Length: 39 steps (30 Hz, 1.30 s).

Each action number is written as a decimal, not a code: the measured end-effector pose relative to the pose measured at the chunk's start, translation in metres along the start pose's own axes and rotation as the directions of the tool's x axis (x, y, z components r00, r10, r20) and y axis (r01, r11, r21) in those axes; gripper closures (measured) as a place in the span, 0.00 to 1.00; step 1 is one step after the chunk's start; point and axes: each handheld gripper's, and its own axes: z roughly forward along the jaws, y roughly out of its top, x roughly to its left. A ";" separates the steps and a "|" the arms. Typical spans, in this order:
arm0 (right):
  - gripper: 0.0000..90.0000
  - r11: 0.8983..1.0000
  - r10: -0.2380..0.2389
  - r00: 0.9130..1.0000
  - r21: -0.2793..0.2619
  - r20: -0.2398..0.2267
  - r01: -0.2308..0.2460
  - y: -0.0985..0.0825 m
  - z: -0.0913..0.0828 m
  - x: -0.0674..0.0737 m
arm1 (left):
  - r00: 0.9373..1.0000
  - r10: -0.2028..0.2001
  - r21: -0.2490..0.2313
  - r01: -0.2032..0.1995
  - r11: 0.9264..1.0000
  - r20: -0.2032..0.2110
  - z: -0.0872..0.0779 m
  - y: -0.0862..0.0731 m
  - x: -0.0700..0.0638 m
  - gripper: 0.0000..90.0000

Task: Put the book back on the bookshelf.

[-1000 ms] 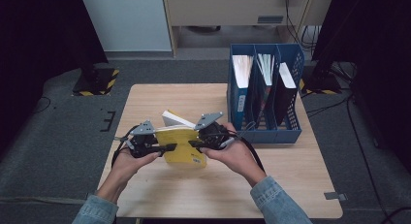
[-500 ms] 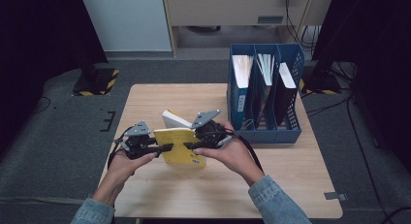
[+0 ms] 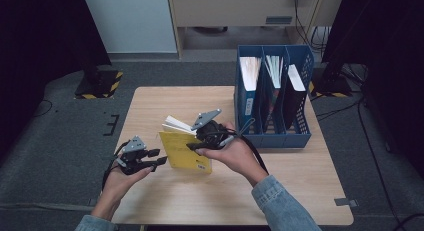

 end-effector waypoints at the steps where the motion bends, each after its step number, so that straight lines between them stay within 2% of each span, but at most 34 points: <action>1: 0.66 1.000 0.000 1.000 0.002 0.000 0.000 0.000 0.001 0.000 | 1.000 0.000 0.007 0.000 1.000 -0.019 0.000 -0.002 0.002 0.56; 3: 0.69 1.000 0.000 1.000 0.001 -0.001 0.000 0.000 0.002 -0.001 | 0.999 -0.020 0.002 0.020 1.000 -0.038 -0.001 -0.005 0.007 0.53; 5: 0.72 1.000 0.005 1.000 -0.002 -0.002 -0.005 0.000 0.002 -0.002 | 0.997 -0.044 0.005 0.044 0.999 -0.062 -0.002 -0.009 0.013 0.46; 7: 0.74 1.000 0.011 1.000 0.010 -0.011 -0.011 -0.001 0.004 -0.003 | 0.994 -0.054 0.023 0.056 0.998 -0.092 -0.002 -0.012 0.017 0.40; 10: 0.80 1.000 0.009 1.000 0.007 -0.007 -0.009 -0.002 0.006 -0.003 | 0.993 -0.056 0.043 0.061 0.997 -0.103 0.001 -0.017 0.020 0.35; 14: 0.83 0.999 0.042 0.999 -0.003 -0.024 -0.042 -0.004 0.005 -0.006 | 0.991 -0.061 0.087 0.072 0.994 -0.123 0.008 -0.023 0.023 0.26; 16: 0.83 0.997 0.081 0.996 -0.017 -0.023 -0.081 -0.005 0.005 -0.007 | 0.990 -0.065 0.111 0.079 0.991 -0.124 0.011 -0.027 0.026 0.24; 21: 0.83 0.987 0.155 0.987 -0.038 -0.041 -0.157 -0.011 0.001 -0.014 | 0.987 -0.060 0.154 0.083 0.985 -0.152 0.014 -0.036 0.032 0.17; 25: 0.83 0.982 0.181 0.982 -0.048 -0.053 -0.183 -0.013 -0.005 -0.015 | 0.987 -0.059 0.177 0.085 0.981 -0.149 0.018 -0.040 0.036 0.11; 28: 0.83 0.977 0.203 0.978 -0.060 -0.047 -0.206 -0.016 -0.013 -0.017 | 0.990 -0.020 0.215 0.050 0.975 -0.142 0.023 -0.043 0.036 0.08; 33: 0.83 0.963 0.251 0.968 -0.099 -0.024 -0.252 -0.026 -0.026 -0.024 | 0.992 0.001 0.223 0.028 0.975 -0.128 0.025 -0.046 0.036 0.06; 36: 0.83 0.953 0.275 0.961 -0.124 -0.022 -0.276 -0.031 -0.034 -0.029 | 0.991 -0.010 0.212 0.038 0.976 -0.133 0.024 -0.047 0.038 0.06; 39: 0.83 0.942 0.304 0.953 -0.143 -0.020 -0.303 -0.036 -0.043 -0.032 | 0.991 -0.017 0.221 0.046 0.974 -0.133 0.025 -0.050 0.040 0.06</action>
